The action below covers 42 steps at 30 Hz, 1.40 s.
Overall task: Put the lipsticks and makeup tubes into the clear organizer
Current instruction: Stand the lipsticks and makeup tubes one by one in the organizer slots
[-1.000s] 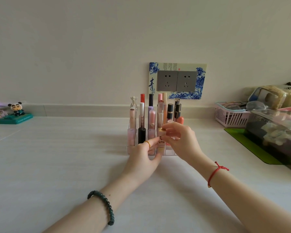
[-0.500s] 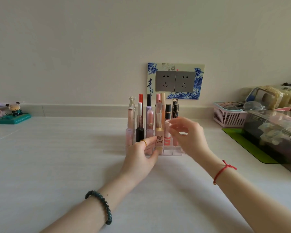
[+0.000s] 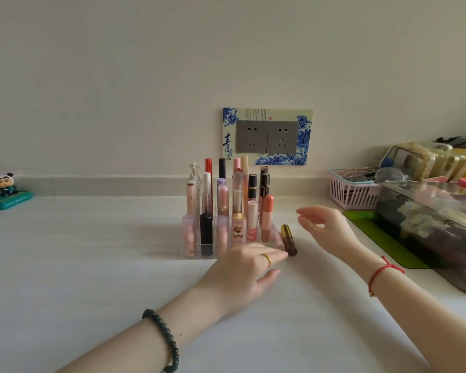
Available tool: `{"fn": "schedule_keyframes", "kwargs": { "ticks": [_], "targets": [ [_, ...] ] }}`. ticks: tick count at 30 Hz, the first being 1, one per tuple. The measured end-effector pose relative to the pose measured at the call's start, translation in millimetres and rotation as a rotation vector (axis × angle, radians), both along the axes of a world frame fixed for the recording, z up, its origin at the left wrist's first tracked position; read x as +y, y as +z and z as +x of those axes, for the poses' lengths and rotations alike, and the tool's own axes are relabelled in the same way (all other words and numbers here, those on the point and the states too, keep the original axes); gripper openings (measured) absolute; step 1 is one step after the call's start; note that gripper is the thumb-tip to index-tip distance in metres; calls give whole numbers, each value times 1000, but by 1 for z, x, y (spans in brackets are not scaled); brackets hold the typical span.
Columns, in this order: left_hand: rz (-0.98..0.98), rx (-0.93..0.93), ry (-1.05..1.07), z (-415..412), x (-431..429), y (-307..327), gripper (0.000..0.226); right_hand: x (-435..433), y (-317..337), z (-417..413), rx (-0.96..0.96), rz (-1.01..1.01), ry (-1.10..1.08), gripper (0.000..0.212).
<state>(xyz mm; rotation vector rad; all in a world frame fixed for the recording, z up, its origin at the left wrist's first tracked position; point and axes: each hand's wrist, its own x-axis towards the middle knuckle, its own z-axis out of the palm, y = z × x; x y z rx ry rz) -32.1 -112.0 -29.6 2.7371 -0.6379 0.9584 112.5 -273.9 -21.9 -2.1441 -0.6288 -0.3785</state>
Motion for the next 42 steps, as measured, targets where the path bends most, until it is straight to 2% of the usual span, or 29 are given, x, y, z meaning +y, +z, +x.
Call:
{"fn": "schedule_keyframes", "kwargs": {
  "ticks": [4, 7, 9, 13, 20, 26, 32, 35, 39, 42],
  "targets": [
    [214, -18, -78, 30, -19, -10, 18, 4, -11, 13, 73, -66, 12, 25],
    [417, -30, 26, 52, -35, -16, 15, 7, -16, 19, 131, -117, 33, 27],
    [459, -41, 91, 60, -41, -17, 16, 9, -18, 21, 178, -143, 69, 29],
    [455, -53, 191, 69, -42, -16, 19, 13, -17, 22, 218, -161, 144, 32],
    [331, -42, 219, 79, -34, -22, 26, 13, -18, 21, 219, -163, 147, 25],
    [37, -95, 110, 68, -30, -15, 45, 7, -12, 11, 216, 30, 115, 19],
    [-413, 47, 41, 43, -29, -1, 50, -2, 11, -14, 355, 366, 273, 11],
    [-650, 39, 59, 35, -31, 2, 56, -1, 24, -28, 359, 428, 339, 11],
    [-955, 163, -59, 23, -31, 2, 46, 7, 35, -43, 337, 475, 404, 12],
    [-1099, 268, -127, 13, -26, 0, 45, 14, 39, -54, 301, 461, 462, 14]
  ]
}}
